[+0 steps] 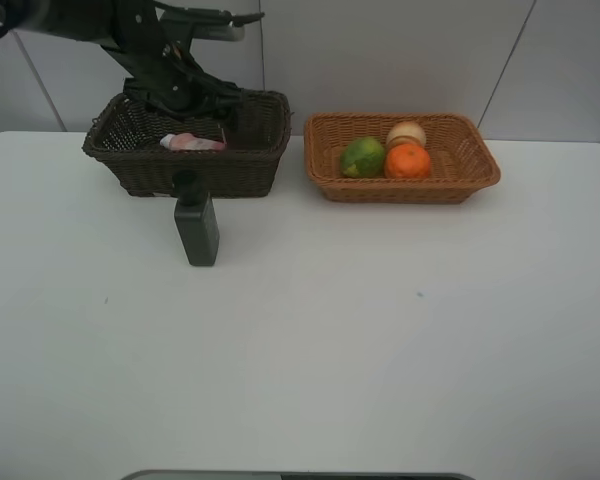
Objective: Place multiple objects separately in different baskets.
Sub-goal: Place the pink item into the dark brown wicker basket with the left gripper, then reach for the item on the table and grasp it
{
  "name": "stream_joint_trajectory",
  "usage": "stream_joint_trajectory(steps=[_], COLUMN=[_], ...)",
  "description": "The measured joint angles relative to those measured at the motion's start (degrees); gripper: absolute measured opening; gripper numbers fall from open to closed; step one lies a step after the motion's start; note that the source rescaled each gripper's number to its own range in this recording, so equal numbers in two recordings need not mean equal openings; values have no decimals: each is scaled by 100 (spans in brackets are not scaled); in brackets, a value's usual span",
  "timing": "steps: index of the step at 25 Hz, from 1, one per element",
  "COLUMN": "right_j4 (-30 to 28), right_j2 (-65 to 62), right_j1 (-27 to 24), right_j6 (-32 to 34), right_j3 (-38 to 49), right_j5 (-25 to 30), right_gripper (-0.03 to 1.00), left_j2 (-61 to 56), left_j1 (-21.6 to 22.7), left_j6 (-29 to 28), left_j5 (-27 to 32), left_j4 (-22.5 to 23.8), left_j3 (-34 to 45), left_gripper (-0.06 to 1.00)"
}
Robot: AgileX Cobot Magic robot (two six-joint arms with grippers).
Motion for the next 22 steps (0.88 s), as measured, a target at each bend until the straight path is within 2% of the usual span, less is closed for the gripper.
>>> stream_joint_trajectory(steps=[8, 15, 22], right_j4=[0, 0, 0], right_j2=[0, 0, 0], right_j1=[0, 0, 0], right_j6=[0, 0, 0], right_j3=[0, 0, 0], right_j5=[0, 0, 0], right_gripper=[83, 83, 83], left_j2=[-828, -1306, -1334], left_j1=[-57, -399, -815], left_j6=[3, -16, -209], left_j5=[1107, 2211, 2729], left_j4=[28, 42, 43], left_j3=[0, 0, 359], left_gripper=[96, 96, 100])
